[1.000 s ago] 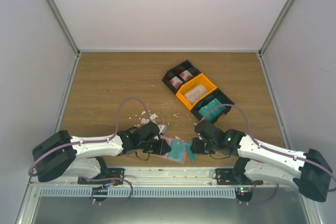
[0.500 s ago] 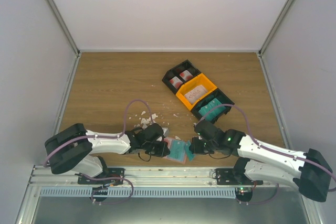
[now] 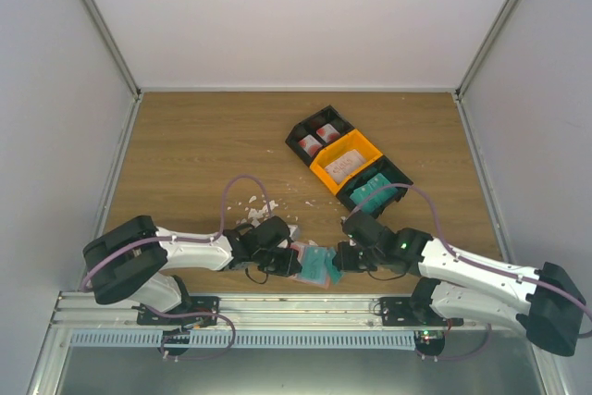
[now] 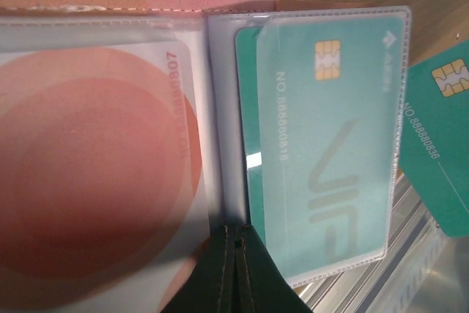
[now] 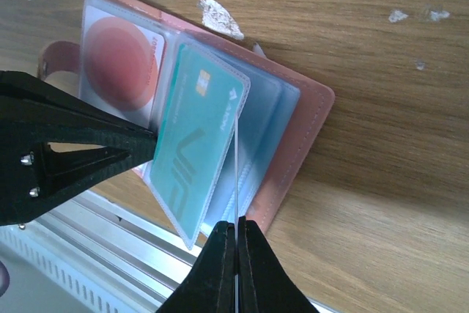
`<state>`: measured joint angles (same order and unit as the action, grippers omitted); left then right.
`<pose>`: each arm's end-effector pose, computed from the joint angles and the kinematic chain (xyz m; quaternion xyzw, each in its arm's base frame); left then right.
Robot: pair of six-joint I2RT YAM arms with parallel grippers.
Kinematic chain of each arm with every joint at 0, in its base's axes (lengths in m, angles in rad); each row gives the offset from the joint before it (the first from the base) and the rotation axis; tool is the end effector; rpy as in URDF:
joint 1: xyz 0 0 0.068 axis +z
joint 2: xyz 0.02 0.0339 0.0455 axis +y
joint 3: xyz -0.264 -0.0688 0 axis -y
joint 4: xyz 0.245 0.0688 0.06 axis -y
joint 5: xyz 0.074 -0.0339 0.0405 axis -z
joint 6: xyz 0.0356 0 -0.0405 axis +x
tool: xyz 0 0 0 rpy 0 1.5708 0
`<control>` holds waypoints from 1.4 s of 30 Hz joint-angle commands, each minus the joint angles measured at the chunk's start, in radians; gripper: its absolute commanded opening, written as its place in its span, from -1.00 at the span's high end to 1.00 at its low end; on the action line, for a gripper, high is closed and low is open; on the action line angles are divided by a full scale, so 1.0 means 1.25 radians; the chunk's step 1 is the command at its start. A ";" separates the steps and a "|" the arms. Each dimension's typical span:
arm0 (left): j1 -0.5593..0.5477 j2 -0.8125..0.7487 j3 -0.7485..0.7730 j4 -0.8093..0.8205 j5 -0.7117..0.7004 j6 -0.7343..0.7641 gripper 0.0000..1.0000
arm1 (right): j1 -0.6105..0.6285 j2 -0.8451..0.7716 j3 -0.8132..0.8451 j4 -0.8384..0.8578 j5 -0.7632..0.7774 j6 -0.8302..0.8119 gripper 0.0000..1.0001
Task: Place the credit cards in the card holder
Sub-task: Turn over the card slot in the card holder.
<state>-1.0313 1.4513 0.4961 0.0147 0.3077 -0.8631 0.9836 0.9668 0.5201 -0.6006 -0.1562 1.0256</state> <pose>0.1154 -0.2137 0.1230 0.1263 0.9322 -0.3337 0.0606 0.0904 0.1459 0.1845 0.0000 0.9632 0.2581 0.0748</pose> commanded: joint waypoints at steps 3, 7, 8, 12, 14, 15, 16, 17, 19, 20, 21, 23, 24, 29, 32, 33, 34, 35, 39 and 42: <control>-0.002 0.027 -0.003 -0.028 -0.026 0.008 0.93 | 0.008 -0.016 -0.015 0.059 -0.014 -0.006 0.99; -0.002 0.003 0.009 -0.061 -0.048 0.010 0.84 | 0.008 -0.029 -0.022 0.094 -0.023 -0.003 0.99; -0.001 -0.010 0.014 -0.076 -0.061 0.011 0.79 | 0.008 -0.032 -0.022 0.105 -0.025 -0.003 0.99; -0.002 -0.079 0.056 -0.183 -0.161 0.005 0.61 | 0.008 -0.034 -0.023 0.156 -0.037 -0.007 0.99; -0.002 -0.120 0.067 -0.217 -0.208 -0.003 0.48 | 0.008 -0.019 -0.016 0.181 -0.039 -0.023 0.99; -0.001 -0.132 0.068 -0.228 -0.224 -0.007 0.46 | 0.008 -0.006 -0.007 0.188 -0.040 -0.036 0.99; -0.002 -0.143 0.069 -0.239 -0.236 -0.011 0.44 | 0.008 0.012 0.002 0.192 -0.040 -0.052 0.99; -0.002 -0.151 0.068 -0.246 -0.238 -0.014 0.44 | 0.008 0.035 0.014 0.198 -0.041 -0.068 0.99; 0.000 -0.163 0.067 -0.266 -0.278 -0.021 0.44 | 0.009 0.094 0.033 0.223 -0.046 -0.100 0.99; 0.000 -0.169 0.065 -0.274 -0.288 -0.023 0.44 | 0.008 0.124 0.041 0.244 -0.053 -0.112 0.99; 0.001 -0.177 0.063 -0.278 -0.294 -0.025 0.44 | 0.008 0.157 0.047 0.265 -0.062 -0.120 0.99; 0.004 -0.193 0.060 -0.288 -0.307 -0.029 0.44 | 0.009 0.214 0.063 0.308 -0.069 -0.128 0.99; 0.005 -0.202 0.058 -0.292 -0.314 -0.031 0.44 | 0.008 0.232 0.070 0.326 -0.070 -0.132 0.99; 0.016 -0.255 0.043 -0.321 -0.347 -0.037 0.41 | 0.008 0.273 0.092 0.352 -0.054 -0.138 0.99; 0.025 -0.284 0.033 -0.307 -0.330 -0.011 0.32 | 0.009 0.266 0.081 0.326 -0.015 -0.108 0.99; 0.028 -0.292 0.030 -0.300 -0.321 -0.003 0.29 | 0.008 0.253 0.071 0.324 0.000 -0.097 0.99; 0.030 -0.302 0.025 -0.293 -0.312 0.003 0.24 | 0.008 0.238 0.061 0.326 0.012 -0.088 0.99; 0.031 -0.310 0.022 -0.289 -0.307 0.004 0.20 | 0.008 0.225 0.051 0.329 0.016 -0.082 0.99; 0.038 -0.345 0.017 -0.287 -0.305 0.008 0.14 | 0.009 0.211 0.044 0.355 0.001 -0.082 0.99; 0.040 -0.377 0.015 -0.277 -0.303 0.020 0.12 | 0.008 0.233 0.049 0.391 -0.031 -0.085 0.99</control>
<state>-0.9916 1.0344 0.5259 -0.3779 -0.0677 -0.8673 0.9855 1.2438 0.5850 -0.1856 -0.1818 0.9131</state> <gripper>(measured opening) 0.435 0.008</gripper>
